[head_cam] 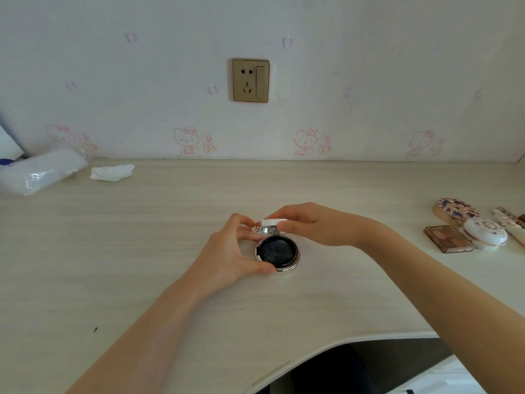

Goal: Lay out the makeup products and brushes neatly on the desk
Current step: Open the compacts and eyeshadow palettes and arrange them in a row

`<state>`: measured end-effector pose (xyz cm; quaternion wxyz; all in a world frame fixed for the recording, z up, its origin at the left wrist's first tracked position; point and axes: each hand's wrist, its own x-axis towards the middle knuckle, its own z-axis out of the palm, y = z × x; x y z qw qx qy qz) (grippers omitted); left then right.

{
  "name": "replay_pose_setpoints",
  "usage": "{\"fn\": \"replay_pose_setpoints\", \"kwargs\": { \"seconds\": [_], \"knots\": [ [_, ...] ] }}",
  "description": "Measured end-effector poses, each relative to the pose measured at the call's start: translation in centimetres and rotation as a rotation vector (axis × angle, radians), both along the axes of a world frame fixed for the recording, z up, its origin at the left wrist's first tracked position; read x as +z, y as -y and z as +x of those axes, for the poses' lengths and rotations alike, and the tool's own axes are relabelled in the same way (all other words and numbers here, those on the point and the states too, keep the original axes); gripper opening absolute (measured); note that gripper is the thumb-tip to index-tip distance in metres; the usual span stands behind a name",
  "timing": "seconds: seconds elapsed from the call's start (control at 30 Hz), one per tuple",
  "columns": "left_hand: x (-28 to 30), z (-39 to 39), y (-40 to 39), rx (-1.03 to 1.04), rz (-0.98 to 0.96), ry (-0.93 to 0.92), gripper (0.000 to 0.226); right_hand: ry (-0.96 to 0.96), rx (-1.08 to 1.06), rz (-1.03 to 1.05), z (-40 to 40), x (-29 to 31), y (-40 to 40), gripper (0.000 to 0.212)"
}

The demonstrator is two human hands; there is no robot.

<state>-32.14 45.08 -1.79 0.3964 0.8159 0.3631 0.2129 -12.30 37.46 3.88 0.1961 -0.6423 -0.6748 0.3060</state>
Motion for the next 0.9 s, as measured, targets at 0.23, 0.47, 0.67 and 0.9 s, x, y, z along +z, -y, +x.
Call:
{"fn": "replay_pose_setpoints", "kwargs": {
  "seconds": [0.23, 0.47, 0.67, 0.9],
  "knots": [
    [0.3, -0.1, 0.2, -0.008, 0.009, -0.022, 0.066, -0.071, -0.045, -0.004, -0.3, -0.1, 0.4, 0.034],
    [0.5, -0.8, 1.0, -0.06, 0.015, -0.05, 0.08, -0.121, -0.357, 0.202, -1.6, -3.3, 3.7, 0.057],
    [0.2, -1.2, 3.4, -0.03, 0.284, -0.137, 0.065, 0.119, -0.371, 0.267, -3.9, -6.1, 6.1, 0.069],
    [-1.0, -0.9, 4.0, -0.059, 0.464, -0.178, 0.059, 0.351, -0.352, 0.432, -5.5, -6.9, 6.4, 0.046]
  ]
}}
